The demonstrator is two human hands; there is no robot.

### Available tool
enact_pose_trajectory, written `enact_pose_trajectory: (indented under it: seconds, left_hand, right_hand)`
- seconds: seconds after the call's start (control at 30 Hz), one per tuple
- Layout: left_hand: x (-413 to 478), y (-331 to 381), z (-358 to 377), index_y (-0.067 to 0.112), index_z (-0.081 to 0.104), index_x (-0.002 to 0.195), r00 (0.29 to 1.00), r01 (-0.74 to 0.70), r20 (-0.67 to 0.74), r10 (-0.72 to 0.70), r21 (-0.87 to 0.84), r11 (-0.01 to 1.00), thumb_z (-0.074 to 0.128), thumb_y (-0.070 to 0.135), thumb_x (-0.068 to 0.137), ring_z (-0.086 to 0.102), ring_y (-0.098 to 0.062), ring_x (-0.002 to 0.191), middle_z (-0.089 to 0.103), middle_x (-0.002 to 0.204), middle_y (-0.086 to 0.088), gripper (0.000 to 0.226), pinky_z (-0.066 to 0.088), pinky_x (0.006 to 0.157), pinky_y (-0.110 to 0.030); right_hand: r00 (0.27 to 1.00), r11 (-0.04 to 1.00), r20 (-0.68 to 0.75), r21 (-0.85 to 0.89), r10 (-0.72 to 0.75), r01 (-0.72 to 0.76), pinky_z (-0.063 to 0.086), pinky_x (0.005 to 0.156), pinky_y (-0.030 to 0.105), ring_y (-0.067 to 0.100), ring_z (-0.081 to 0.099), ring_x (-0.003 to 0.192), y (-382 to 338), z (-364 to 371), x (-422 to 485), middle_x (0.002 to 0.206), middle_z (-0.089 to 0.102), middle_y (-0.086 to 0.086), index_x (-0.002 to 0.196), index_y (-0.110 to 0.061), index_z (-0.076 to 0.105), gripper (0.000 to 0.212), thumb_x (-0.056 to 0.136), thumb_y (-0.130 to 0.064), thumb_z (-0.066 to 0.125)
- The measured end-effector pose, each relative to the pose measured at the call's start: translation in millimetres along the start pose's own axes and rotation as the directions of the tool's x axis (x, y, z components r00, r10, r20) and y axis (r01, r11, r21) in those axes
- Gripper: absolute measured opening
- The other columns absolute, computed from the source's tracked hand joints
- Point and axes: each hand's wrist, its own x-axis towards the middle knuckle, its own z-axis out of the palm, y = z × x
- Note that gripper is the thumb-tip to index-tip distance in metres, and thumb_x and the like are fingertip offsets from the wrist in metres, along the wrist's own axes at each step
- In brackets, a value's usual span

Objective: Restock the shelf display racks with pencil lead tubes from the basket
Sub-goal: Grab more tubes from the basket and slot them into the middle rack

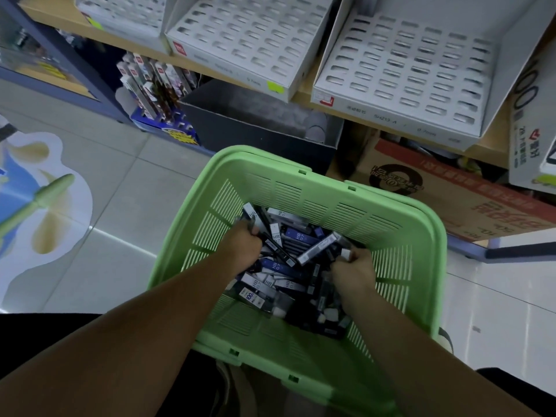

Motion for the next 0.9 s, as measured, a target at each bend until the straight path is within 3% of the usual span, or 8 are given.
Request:
enact_pose_trajectory:
  seconds: [0.13, 0.23, 0.3, 0.5, 0.6, 0.7, 0.8, 0.9]
  left_hand:
    - [9.9, 6.4, 5.1, 0.007, 0.050, 0.099, 0.987, -0.019, -0.160, 0.031, 0.075, 0.997, 0.052, 0.012, 0.101, 0.048, -0.021, 0.061, 0.059, 0.085, -0.014, 0.006, 0.032, 0.052, -0.030]
    - [16.5, 10.8, 9.9, 0.004, 0.055, 0.102, 0.978, 0.012, -0.209, 0.004, 0.078, 0.997, 0.063, 0.038, 0.101, 0.055, -0.027, 0.068, 0.061, 0.088, -0.013, 0.035, 0.040, 0.061, -0.030]
    - [16.9, 14.1, 16.5, 0.010, 0.057, 0.095, 0.987, 0.015, -0.162, -0.002, 0.083, 0.996, 0.070, 0.043, 0.096, 0.058, -0.029, 0.077, 0.057, 0.079, -0.004, 0.036, 0.044, 0.066, -0.031]
    - [27.6, 19.9, 13.9, 0.008, 0.062, 0.102, 0.988, 0.097, -0.127, -0.086, 0.086, 0.992, 0.076, 0.065, 0.081, 0.066, -0.025, 0.074, 0.068, 0.092, -0.008, 0.063, 0.050, 0.059, -0.029]
    - [28.1, 18.4, 13.3, 0.012, 0.066, 0.107, 0.995, 0.073, -0.079, -0.063, 0.138, 0.988, 0.078, 0.056, 0.082, 0.068, -0.020, 0.074, 0.071, 0.091, -0.004, 0.052, 0.053, 0.059, -0.028]
    - [27.2, 16.4, 16.6, 0.019, 0.066, 0.110, 0.998, -0.010, -0.056, 0.019, 0.148, 0.989, 0.078, 0.050, 0.080, 0.070, -0.022, 0.089, 0.070, 0.095, 0.003, 0.045, 0.056, 0.073, -0.028]
    - [20.3, 17.9, 24.0, 0.019, 0.057, 0.138, 0.997, -0.077, 0.033, 0.071, 0.252, 0.965, 0.079, 0.054, 0.079, 0.065, -0.027, 0.113, 0.068, 0.122, -0.003, 0.072, 0.054, 0.092, -0.032]
    - [12.9, 16.9, 28.6, 0.014, 0.048, 0.148, 0.992, -0.099, 0.116, 0.059, 0.382, 0.919, 0.079, 0.057, 0.079, 0.060, -0.029, 0.118, 0.059, 0.141, -0.010, 0.087, 0.052, 0.091, -0.031]
  right_hand:
    - [0.986, 0.985, 0.049, 0.063, 0.158, -0.161, 0.034, 0.047, 0.025, 0.018, 0.044, 0.054, 11.3, -8.4, -13.0, 0.070, 0.051, 0.008, 0.113, -0.007, 0.056, 0.020, 0.094, -0.004, 0.054]
    - [0.925, 0.916, 0.170, 0.166, 0.339, -0.366, 0.038, 0.050, 0.027, 0.020, 0.046, 0.055, 10.0, -8.3, -21.7, 0.071, 0.055, 0.007, 0.105, -0.005, 0.064, 0.031, 0.101, -0.036, 0.059]
    - [0.902, 0.878, 0.215, 0.232, 0.374, -0.419, 0.040, 0.052, 0.028, 0.020, 0.047, 0.054, 9.4, -8.0, -18.9, 0.072, 0.058, 0.008, 0.104, -0.005, 0.066, 0.045, 0.102, -0.049, 0.055]
    - [0.916, 0.891, 0.097, 0.215, 0.388, -0.400, 0.040, 0.052, 0.027, 0.020, 0.045, 0.050, 9.0, -14.1, -8.8, 0.067, 0.058, 0.007, 0.091, -0.011, 0.065, 0.042, 0.103, -0.049, 0.049]
    - [0.874, 0.834, 0.143, 0.262, 0.465, -0.486, 0.035, 0.048, 0.025, 0.019, 0.043, 0.047, 13.8, -15.8, -12.3, 0.066, 0.057, 0.007, 0.085, -0.011, 0.062, 0.045, 0.105, -0.046, 0.043]
    - [0.854, 0.789, 0.172, 0.329, 0.490, -0.519, 0.038, 0.042, 0.022, 0.020, 0.050, 0.047, 7.4, -16.4, -17.4, 0.074, 0.065, 0.009, 0.094, -0.009, 0.068, 0.037, 0.103, -0.034, 0.043]
    - [0.905, 0.873, 0.020, 0.254, 0.425, -0.416, 0.041, 0.043, 0.024, 0.022, 0.054, 0.060, 3.2, -23.6, -14.8, 0.083, 0.067, 0.011, 0.102, -0.011, 0.068, 0.034, 0.103, -0.035, 0.045]
    - [0.892, 0.862, 0.093, 0.230, 0.442, -0.451, 0.037, 0.049, 0.026, 0.020, 0.046, 0.054, 4.7, -25.6, -11.3, 0.072, 0.061, 0.007, 0.092, -0.013, 0.064, 0.040, 0.105, -0.045, 0.043]
